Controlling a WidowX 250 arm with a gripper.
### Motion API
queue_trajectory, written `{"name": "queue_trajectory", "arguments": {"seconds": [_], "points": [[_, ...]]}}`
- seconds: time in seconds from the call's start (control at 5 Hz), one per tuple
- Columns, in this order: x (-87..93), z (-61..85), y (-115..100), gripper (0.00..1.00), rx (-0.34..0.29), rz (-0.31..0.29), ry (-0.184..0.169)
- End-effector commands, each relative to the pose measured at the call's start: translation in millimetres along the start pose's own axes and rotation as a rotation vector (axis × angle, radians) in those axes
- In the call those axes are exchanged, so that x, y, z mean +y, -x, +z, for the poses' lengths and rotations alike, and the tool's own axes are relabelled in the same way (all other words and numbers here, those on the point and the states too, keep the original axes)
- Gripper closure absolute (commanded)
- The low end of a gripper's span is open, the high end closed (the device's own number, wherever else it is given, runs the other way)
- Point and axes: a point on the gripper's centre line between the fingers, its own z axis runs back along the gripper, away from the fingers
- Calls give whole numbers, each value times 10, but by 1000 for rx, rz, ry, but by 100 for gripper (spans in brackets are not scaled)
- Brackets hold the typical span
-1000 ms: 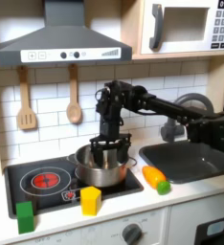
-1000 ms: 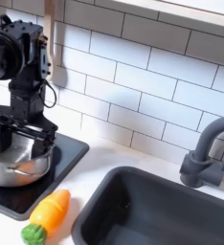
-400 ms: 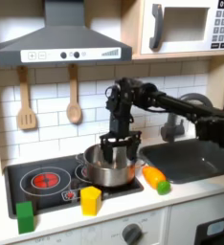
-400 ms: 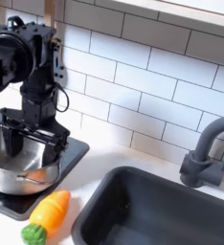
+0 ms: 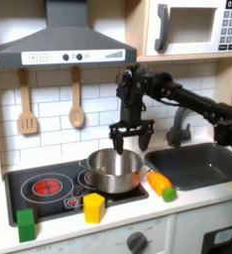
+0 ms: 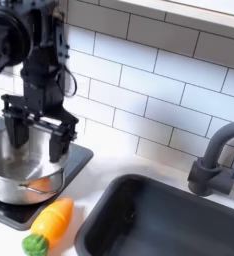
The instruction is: Slide pot right
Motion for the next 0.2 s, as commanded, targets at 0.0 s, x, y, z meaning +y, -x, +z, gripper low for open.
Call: {"name": "queue_trajectory", "arguments": {"seconds": [0.0], "points": [[-39,287,103,0,-64,-21,12]]}}
